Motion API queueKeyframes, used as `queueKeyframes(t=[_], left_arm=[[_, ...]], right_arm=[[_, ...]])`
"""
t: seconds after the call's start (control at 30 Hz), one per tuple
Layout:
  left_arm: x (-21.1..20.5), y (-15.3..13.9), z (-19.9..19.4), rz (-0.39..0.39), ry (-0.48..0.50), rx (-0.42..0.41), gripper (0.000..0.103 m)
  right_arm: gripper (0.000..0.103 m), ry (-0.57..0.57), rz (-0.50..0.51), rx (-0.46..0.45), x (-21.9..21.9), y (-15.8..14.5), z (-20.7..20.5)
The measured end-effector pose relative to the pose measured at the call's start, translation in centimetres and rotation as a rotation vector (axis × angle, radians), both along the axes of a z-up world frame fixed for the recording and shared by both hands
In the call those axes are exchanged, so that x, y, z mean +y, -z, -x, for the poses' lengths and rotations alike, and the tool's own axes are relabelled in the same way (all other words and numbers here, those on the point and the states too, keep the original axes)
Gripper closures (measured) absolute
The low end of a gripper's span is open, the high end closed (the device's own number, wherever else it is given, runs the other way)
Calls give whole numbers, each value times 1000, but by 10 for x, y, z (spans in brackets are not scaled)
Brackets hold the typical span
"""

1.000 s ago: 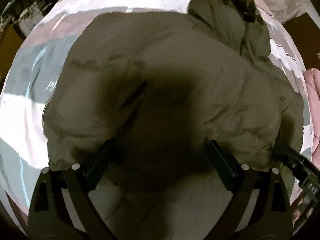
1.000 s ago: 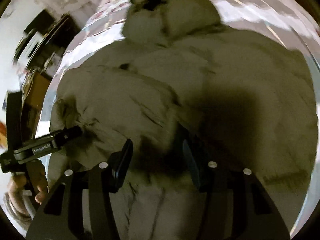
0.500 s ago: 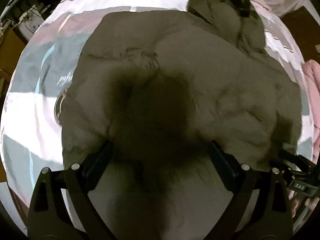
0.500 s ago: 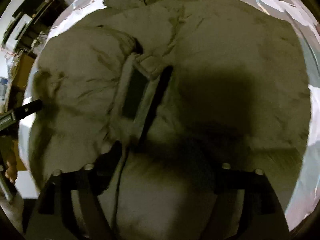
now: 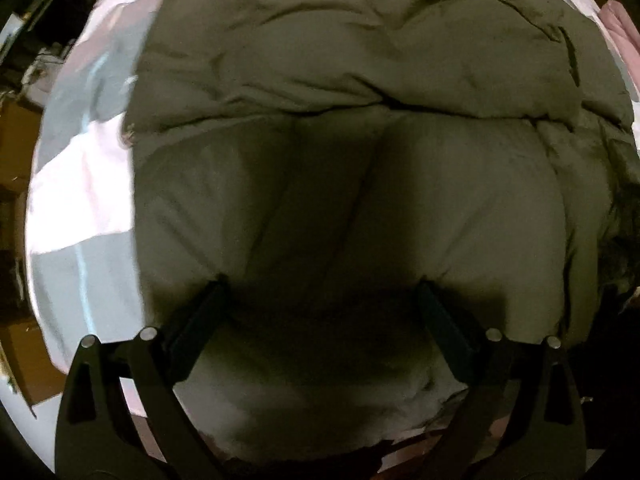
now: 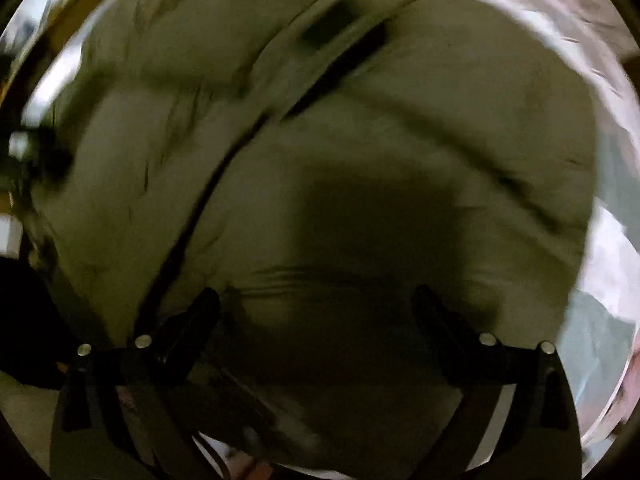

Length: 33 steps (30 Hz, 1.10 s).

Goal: Fold large clothes
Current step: 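Grasp the jacket hood with the right gripper and lift it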

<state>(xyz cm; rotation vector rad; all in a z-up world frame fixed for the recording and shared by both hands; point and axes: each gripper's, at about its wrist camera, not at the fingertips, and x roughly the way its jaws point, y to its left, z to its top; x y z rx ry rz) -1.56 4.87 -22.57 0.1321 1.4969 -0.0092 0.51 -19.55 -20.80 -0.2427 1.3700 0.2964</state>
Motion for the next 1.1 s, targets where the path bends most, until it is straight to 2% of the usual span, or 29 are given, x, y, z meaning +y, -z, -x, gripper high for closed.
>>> queueKeyframes(t=[0.07,0.1,0.17,0.23,0.33,0.37,0.4,0.43,0.5,0.53,0.6,0.7,0.73,0.8,0.83,0.9,1.0,1.03,1.1], left_arm=[[13,13,7,-28,-37,51,2],[19,20,9,-26,-47,70,2],[24,24,11,-14,-52,79,2],[26,19,12,-2,-55,62,2],[30,2,14,22,-58,3,2],[31,5,15,-17,-65,6,2],[33,15,17,-37,-77,51,2],[33,21,14,-22,-85,83,2],[33,21,12,-23,-91,81,2],[32,14,10,-14,-95,68,4],[33,-15,0,69,-124,-24,4],[33,-57,-5,172,-148,-138,2],[33,-66,-9,195,-152,-151,2],[25,-79,-24,235,-135,-160,2],[2,-80,-36,236,-120,-174,2],[-10,-85,-61,236,-90,-244,2],[-10,-74,-115,180,-137,-372,2],[-18,-64,-130,173,-154,-364,2],[-17,-28,-163,143,-224,-271,2]], right_arm=[[7,114,110,24,-27,14,-1],[7,159,212,81,-41,37,0],[6,132,217,103,-39,50,2],[7,84,227,82,-31,41,3],[7,146,119,58,-41,21,-1],[7,173,101,61,-45,20,-3],[7,188,136,87,-47,29,-5],[7,171,177,109,-43,38,-5],[7,126,212,102,-31,41,-7],[7,119,204,89,-28,35,-9],[7,133,137,20,-24,12,-18],[7,185,13,-125,-19,-35,-36],[7,190,-42,-156,-39,-51,-28],[7,182,-131,-187,-35,-65,-32],[7,177,-156,-211,-25,-68,-41],[7,177,-165,-251,-23,-73,-62],[9,189,-247,-261,-8,-62,-113],[10,208,-228,-248,-1,-50,-131],[11,228,-169,-200,18,-20,-158]])
